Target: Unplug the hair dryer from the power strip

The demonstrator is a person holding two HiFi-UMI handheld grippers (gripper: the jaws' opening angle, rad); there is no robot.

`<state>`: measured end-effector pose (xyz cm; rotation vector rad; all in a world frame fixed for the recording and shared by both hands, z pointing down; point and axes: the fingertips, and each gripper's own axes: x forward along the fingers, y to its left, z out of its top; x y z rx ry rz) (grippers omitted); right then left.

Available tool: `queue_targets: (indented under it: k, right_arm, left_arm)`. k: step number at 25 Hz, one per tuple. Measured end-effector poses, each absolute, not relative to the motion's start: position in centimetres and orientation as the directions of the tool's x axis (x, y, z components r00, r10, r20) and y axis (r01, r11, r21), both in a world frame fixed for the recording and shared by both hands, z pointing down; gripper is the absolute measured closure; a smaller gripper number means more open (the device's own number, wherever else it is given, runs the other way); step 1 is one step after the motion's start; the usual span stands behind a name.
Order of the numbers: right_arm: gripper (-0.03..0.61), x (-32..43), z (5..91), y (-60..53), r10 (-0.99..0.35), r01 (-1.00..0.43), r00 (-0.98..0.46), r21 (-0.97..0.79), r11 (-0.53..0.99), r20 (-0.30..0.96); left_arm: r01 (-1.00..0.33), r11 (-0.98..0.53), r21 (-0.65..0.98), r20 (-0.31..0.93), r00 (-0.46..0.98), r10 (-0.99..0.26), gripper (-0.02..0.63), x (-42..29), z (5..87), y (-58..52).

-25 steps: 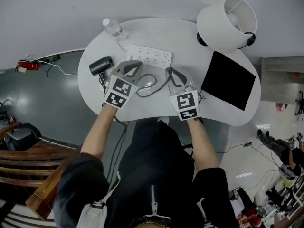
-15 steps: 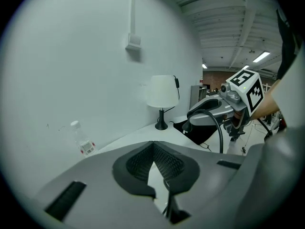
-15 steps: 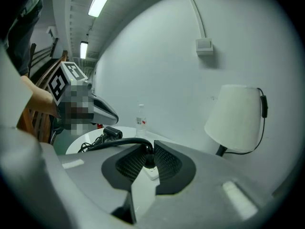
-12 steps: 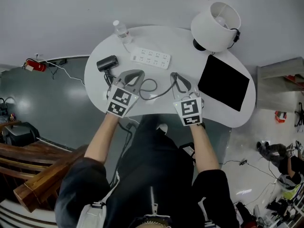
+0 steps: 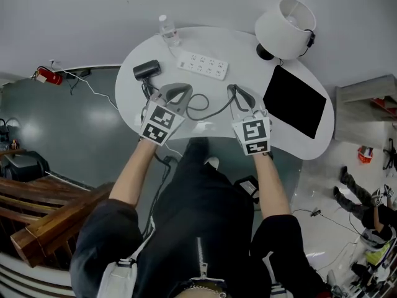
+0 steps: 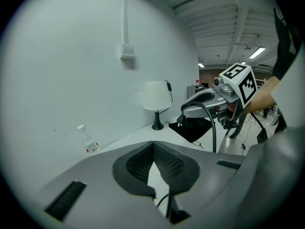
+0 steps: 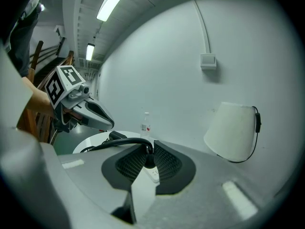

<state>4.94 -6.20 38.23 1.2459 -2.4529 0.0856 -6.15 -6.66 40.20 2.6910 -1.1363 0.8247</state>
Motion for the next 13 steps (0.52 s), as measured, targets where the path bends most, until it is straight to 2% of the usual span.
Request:
queue_targets:
  k: [13]
  right_arm:
    - [0.528, 2.8, 38.0, -5.5, -0.752, -0.769, -0.548, 0.133, 0.625, 0.365]
  left_arm:
    - [-0.688, -0.717, -0.109, 0.538, 0.566, -0.625, 0.603, -7.8, 40.7, -5.9]
